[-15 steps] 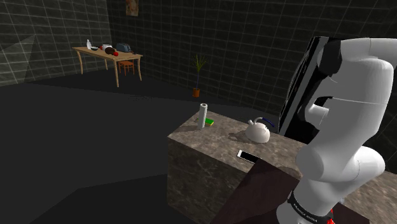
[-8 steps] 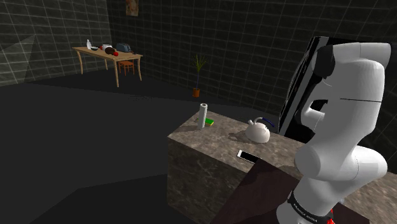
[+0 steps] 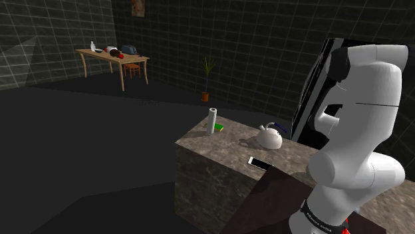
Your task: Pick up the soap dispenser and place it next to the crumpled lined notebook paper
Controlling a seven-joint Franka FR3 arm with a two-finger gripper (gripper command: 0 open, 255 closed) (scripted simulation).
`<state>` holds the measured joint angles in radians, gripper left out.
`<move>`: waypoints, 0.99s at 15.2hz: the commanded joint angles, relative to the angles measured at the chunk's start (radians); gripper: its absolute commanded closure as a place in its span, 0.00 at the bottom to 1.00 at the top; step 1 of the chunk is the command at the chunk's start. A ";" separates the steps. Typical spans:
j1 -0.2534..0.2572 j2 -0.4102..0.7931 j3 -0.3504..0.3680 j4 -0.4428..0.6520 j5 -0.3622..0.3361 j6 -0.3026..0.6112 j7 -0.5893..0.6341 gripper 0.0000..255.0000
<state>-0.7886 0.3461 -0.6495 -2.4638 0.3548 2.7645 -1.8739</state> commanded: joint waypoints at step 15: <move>0.146 -0.153 -0.175 -0.024 -0.213 -0.103 0.154 0.00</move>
